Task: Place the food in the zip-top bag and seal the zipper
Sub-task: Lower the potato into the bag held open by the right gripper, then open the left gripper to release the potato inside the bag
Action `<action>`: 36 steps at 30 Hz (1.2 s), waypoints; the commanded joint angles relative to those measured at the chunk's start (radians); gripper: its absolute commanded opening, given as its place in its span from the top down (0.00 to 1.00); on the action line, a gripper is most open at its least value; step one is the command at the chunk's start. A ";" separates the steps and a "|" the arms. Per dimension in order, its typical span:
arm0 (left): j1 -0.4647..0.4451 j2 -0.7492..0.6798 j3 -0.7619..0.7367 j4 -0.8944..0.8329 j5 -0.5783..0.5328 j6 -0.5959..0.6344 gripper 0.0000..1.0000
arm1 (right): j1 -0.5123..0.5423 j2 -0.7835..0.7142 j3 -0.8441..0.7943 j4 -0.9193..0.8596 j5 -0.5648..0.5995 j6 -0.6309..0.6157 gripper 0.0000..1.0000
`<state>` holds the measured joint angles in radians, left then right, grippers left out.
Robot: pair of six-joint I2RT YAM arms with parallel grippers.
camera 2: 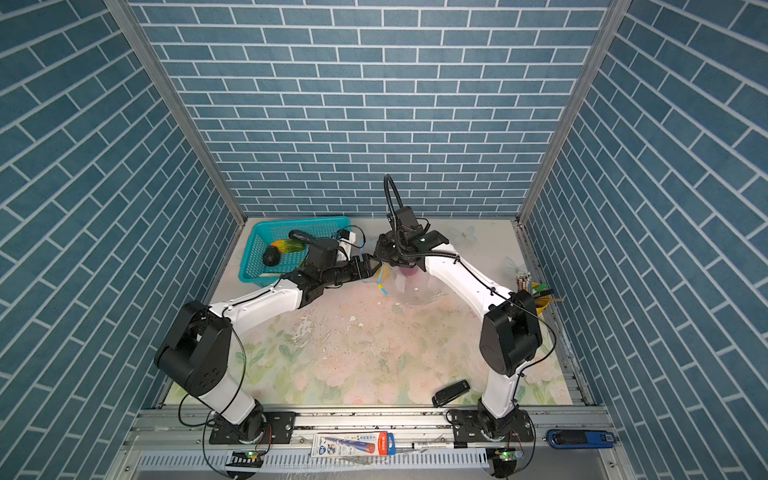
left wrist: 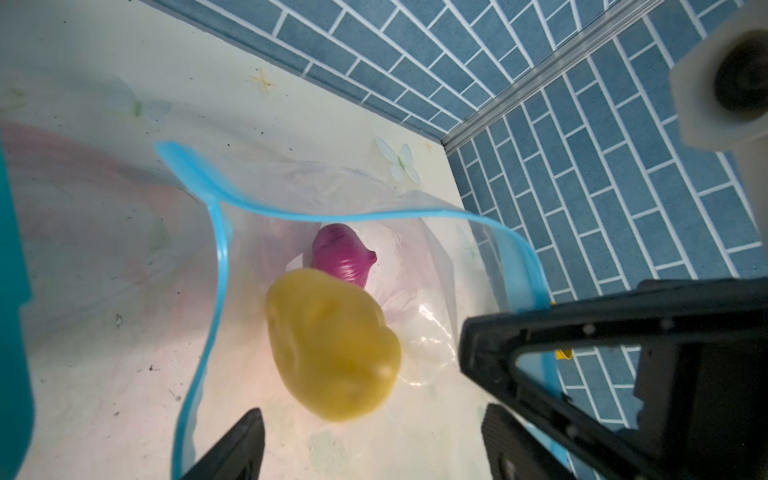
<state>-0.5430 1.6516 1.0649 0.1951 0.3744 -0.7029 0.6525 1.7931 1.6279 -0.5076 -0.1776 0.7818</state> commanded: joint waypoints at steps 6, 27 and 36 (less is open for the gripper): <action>-0.009 -0.050 -0.022 0.008 -0.021 0.023 0.16 | -0.001 -0.023 0.049 0.012 -0.010 0.024 1.00; 0.148 -0.173 0.231 -0.637 -0.284 0.215 0.20 | -0.002 -0.021 -0.016 0.079 -0.013 0.025 1.00; 0.262 -0.045 0.281 -0.588 -0.360 0.140 0.23 | -0.003 -0.017 -0.033 0.095 -0.027 0.023 1.00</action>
<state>-0.3038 1.5631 1.3209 -0.3889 0.0715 -0.5388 0.6525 1.7931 1.6199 -0.4335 -0.1886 0.7818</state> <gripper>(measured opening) 0.776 0.044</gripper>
